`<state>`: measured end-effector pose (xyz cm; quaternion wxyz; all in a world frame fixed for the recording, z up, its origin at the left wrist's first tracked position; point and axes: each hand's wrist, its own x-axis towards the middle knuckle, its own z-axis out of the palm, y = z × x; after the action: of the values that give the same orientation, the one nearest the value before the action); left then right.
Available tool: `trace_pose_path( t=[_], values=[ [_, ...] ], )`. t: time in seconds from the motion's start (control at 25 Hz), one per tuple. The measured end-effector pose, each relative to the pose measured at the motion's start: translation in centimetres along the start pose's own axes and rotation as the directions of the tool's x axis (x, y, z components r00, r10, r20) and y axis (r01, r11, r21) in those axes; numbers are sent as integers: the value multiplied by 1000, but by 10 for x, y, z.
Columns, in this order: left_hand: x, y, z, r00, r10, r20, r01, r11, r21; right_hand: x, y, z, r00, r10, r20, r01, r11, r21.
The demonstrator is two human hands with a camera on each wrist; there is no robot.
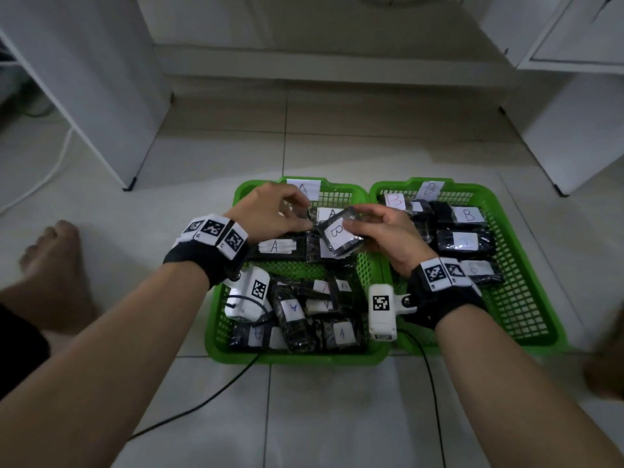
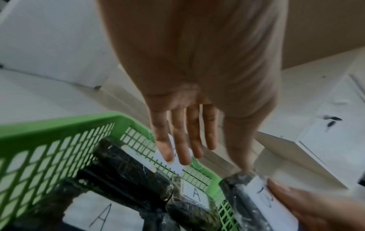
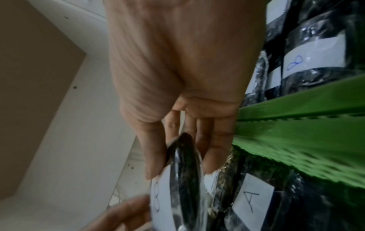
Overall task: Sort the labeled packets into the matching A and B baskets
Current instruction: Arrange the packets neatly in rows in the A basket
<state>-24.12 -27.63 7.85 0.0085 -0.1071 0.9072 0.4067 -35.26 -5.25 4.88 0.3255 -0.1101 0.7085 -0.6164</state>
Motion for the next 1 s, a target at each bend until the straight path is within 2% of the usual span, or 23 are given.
trace_pose_path(
  t=[0.16,0.24,0.32,0.36,0.44,0.48,0.56,0.68,0.76,0.84,0.92,1.0],
  values=[
    [-19,17,9,994,34,102,-19,989,-149,-15,-14,23,996,-26,89,35,995,-95],
    [-24,17,10,994,35,107,-20,991,-130,-22,-16,32,993,-1,119,16,993,-119],
    [-29,12,3,992,-30,121,33,999,-27,-31,-15,40,993,19,115,11,966,-258],
    [-31,7,-2,987,-82,138,76,996,48,-35,-14,44,992,21,127,34,910,-412],
    [-35,-4,-10,974,-172,145,149,976,160,-45,-12,57,970,76,232,115,697,-708],
    [-37,-9,-12,972,-201,121,177,966,189,-51,-9,67,941,147,304,165,585,-794],
    [-42,-17,-11,967,-246,71,225,949,221,-63,0,90,888,272,372,241,413,-878],
    [-48,-22,-4,945,-316,89,287,927,242,-71,12,104,901,248,355,272,314,-909],
    [-49,-25,-6,929,-355,100,317,907,276,-67,3,95,914,258,314,210,362,-908],
    [-49,-29,-8,908,-388,155,346,907,242,-60,-17,73,926,257,275,118,495,-861],
    [-50,-27,-2,874,-373,311,362,927,96,-55,-37,48,951,201,235,78,581,-810],
    [-52,-23,14,848,-289,444,271,957,106,-51,-49,27,975,122,187,78,601,-795]
  ],
)
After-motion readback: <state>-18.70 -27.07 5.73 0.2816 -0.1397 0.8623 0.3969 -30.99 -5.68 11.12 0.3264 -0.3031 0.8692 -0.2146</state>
